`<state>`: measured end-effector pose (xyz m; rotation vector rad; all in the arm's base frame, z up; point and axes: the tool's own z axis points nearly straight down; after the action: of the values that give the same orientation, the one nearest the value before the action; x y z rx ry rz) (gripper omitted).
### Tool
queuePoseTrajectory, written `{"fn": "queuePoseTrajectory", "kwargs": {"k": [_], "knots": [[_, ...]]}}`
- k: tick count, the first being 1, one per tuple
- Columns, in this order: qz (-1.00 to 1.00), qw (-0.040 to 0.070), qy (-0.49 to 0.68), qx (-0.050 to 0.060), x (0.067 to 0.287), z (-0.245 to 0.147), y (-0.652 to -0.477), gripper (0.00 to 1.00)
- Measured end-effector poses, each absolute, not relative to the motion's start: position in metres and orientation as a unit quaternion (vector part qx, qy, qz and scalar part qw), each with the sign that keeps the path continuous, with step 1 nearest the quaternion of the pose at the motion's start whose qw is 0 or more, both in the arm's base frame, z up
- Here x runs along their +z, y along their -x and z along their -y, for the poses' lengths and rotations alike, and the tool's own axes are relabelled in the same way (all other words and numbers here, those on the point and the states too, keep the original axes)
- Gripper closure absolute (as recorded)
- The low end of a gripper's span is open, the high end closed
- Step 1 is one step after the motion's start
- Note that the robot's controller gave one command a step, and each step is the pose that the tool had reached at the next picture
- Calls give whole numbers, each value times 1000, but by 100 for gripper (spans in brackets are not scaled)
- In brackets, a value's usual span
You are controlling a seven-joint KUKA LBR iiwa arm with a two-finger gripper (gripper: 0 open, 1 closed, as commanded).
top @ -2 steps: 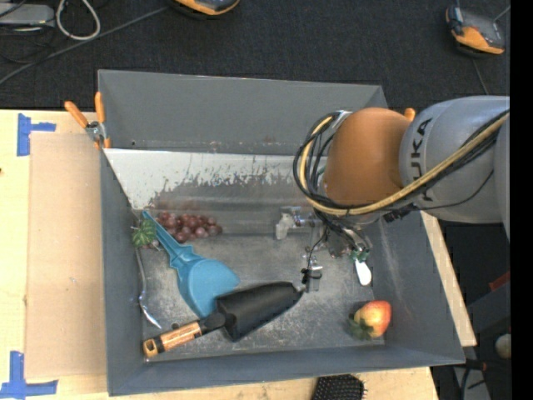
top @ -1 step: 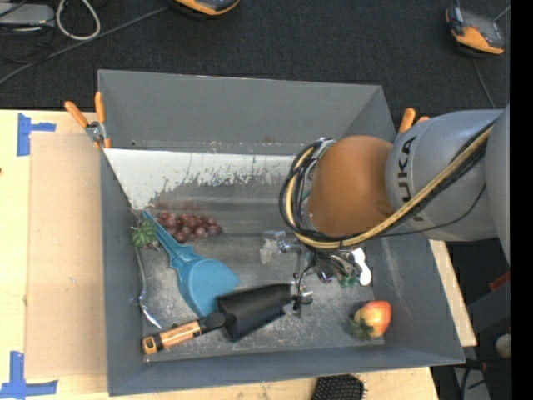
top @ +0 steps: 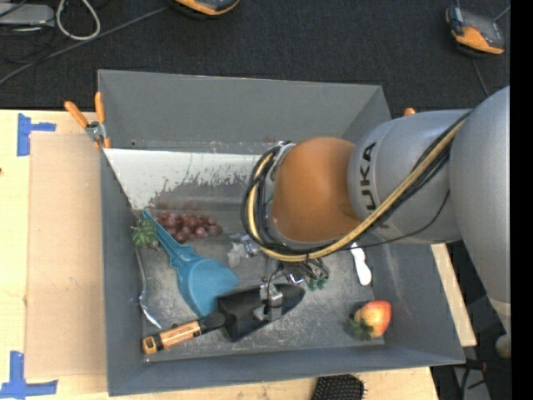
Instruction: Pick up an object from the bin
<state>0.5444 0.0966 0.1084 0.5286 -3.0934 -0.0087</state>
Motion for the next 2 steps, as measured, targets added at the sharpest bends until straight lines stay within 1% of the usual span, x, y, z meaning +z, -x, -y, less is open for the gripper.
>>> {"fn": "queuePoseTrajectory", "kwargs": {"k": [1,2], "knots": [[978,1,-209,0,78,-100,-552,0],[991,2,-135,-2,69,-100,-526,100]]}}
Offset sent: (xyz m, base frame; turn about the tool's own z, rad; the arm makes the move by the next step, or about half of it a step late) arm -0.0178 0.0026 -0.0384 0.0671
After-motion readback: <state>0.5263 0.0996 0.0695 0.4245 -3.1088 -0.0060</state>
